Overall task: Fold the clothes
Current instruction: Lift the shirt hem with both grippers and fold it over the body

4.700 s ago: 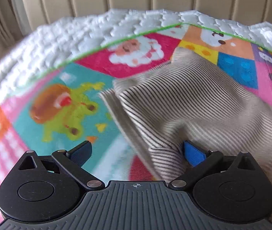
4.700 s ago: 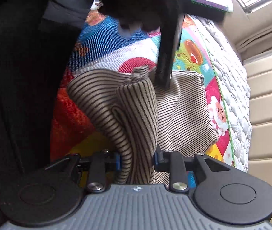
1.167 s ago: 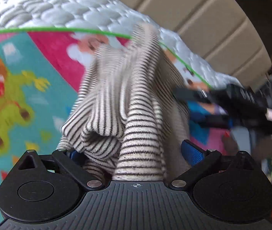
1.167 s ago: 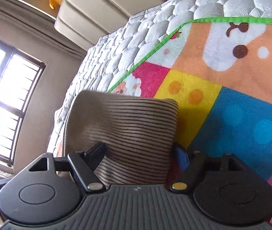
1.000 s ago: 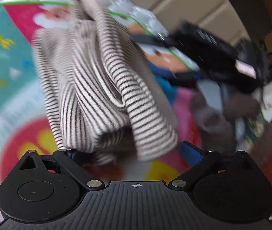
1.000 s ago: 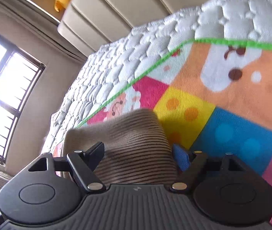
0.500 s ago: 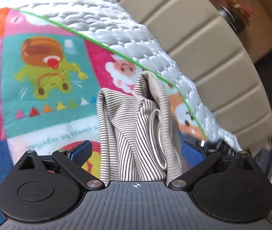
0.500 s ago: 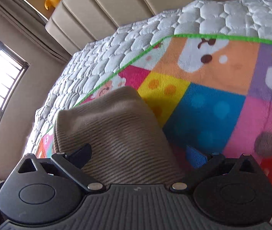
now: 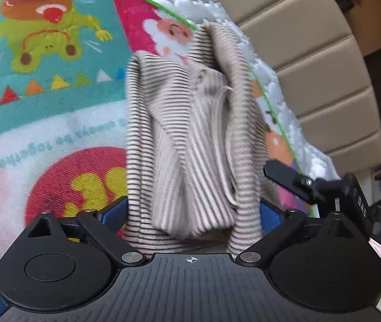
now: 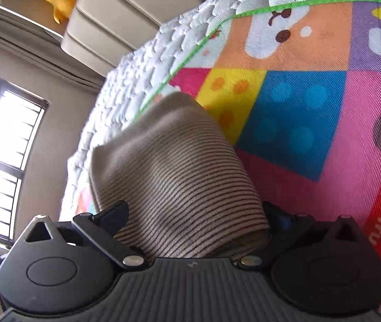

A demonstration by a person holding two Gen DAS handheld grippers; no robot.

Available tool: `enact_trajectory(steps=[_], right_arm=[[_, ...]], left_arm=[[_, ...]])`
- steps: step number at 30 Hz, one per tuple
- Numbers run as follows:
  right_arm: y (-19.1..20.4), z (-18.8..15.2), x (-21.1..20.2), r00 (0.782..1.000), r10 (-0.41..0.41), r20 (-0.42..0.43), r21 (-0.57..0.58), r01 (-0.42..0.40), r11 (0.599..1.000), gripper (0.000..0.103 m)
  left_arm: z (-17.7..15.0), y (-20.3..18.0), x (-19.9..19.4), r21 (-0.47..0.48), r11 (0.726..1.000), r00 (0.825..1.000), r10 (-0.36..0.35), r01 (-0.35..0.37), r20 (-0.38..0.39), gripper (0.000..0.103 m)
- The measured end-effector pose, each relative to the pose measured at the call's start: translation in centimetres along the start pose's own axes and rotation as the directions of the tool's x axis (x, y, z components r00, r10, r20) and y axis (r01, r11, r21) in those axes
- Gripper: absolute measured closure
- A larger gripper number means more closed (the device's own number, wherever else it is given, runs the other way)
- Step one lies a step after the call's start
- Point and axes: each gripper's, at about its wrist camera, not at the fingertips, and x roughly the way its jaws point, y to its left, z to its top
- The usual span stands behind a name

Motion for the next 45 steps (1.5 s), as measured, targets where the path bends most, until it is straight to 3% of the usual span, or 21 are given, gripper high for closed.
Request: enact_trajectory(steps=[6,11,13,15,16,18,19,21,22,24,26,27,29,33,35,36,38,40,42,45], right_arm=[[0.7,1.2,-0.9,0.989,-0.089,0.114,-0.114,0.102,0.988,0.0],[3.7,-0.2,-1.6,0.972,-0.093,0.214,-0.318,0.159,0.934,0.0],[4.9,-0.7,-1.9,0.964,-0.087,0.253,-0.396,0.185,0.9,0.0],[5.9,-1.9,-1.5,0.962,-0.062,0.265,-0.467,0.184,0.865,0.0],[6.3,-2.4,-0.9,0.967,-0.056,0.249,-0.496,0.177,0.85,0.0],[6.8,-3.7,0.8,0.975,-0.102,0.195,-0.547,0.195,0.814,0.0],[7.1,-4.4,1.3,0.971,-0.123,0.205,-0.576,0.221,0.787,0.0],[7.7,-5.5,1.9,0.962,-0.153,0.228,-0.618,0.264,0.741,0.0],[7.8,-5.4,1.6,0.962,-0.159,0.222,-0.62,0.265,0.739,0.0],[7.9,-5.1,0.8,0.964,-0.169,0.204,-0.623,0.261,0.738,0.0],[8.5,-5.3,-0.4,0.964,-0.164,0.21,-0.643,0.263,0.719,0.0],[9.2,-5.6,-1.4,0.962,-0.152,0.228,-0.665,0.268,0.697,0.0],[10.6,-7.8,-2.1,0.947,-0.157,0.28,-0.762,0.319,0.563,0.0],[11.4,-13.2,-0.5,0.903,-0.19,0.385,-0.863,0.425,0.272,0.003],[11.0,-14.7,1.1,0.885,-0.212,0.414,-0.875,0.451,0.174,0.012],[10.9,-15.0,1.6,0.878,-0.218,0.427,-0.874,0.462,0.148,0.017],[11.0,-14.9,1.1,0.852,-0.205,0.482,-0.847,0.513,0.14,0.025],[11.3,-14.9,0.6,0.821,-0.19,0.538,-0.814,0.565,0.136,0.026],[11.3,-15.4,0.3,0.79,-0.176,0.588,-0.787,0.608,0.101,0.025],[10.5,-15.6,1.7,0.792,-0.224,0.568,-0.8,0.595,0.074,0.025]], left_arm=[[-0.5,-0.8,0.1,-0.006,0.995,0.994,-0.104,0.104,-0.042,0.008],[0.9,-0.1,-4.4,-0.031,0.994,0.989,-0.106,0.109,0.102,0.002],[1.2,0.0,-6.5,-0.036,0.999,0.979,-0.016,0.024,0.204,0.001],[1.5,0.1,-7.9,-0.018,0.991,0.95,0.132,-0.132,0.283,0.0],[1.8,-0.1,-7.9,0.003,0.973,0.927,0.218,-0.23,0.305,0.0],[1.6,-0.8,-7.1,0.066,0.905,0.868,0.379,-0.42,0.32,0.0],[1.4,-1.0,-6.6,0.099,0.873,0.848,0.428,-0.477,0.314,0.0],[1.3,-1.0,-5.6,0.133,0.853,0.843,0.453,-0.504,0.291,0.0],[1.3,-0.9,-5.1,0.149,0.846,0.842,0.462,-0.513,0.279,0.0],[1.3,-0.7,-3.9,0.157,0.855,0.858,0.449,-0.494,0.25,0.0],[1.1,-0.5,-3.5,0.172,0.843,0.85,0.464,-0.51,0.249,0.0],[0.9,-0.4,-3.3,0.18,0.828,0.837,0.482,-0.532,0.258,0.0],[0.8,-0.4,-3.4,0.177,0.81,0.818,0.505,-0.56,0.276,0.0],[1.3,0.3,-4.4,0.115,0.833,0.823,0.497,-0.541,0.276,0.0],[1.3,0.4,-4.7,0.104,0.835,0.822,0.497,-0.54,0.279,0.0],[1.2,0.4,-4.9,0.101,0.835,0.821,0.497,-0.541,0.281,0.0],[1.1,0.4,-5.2,0.096,0.837,0.821,0.496,-0.539,0.283,0.0],[1.1,0.3,-5.4,0.092,0.841,0.824,0.491,-0.533,0.283,0.0],[1.2,0.3,-5.4,0.09,0.845,0.827,0.487,-0.528,0.282,0.0],[1.2,0.2,-5.2,0.095,0.847,0.831,0.481,-0.522,0.277,0.0]])
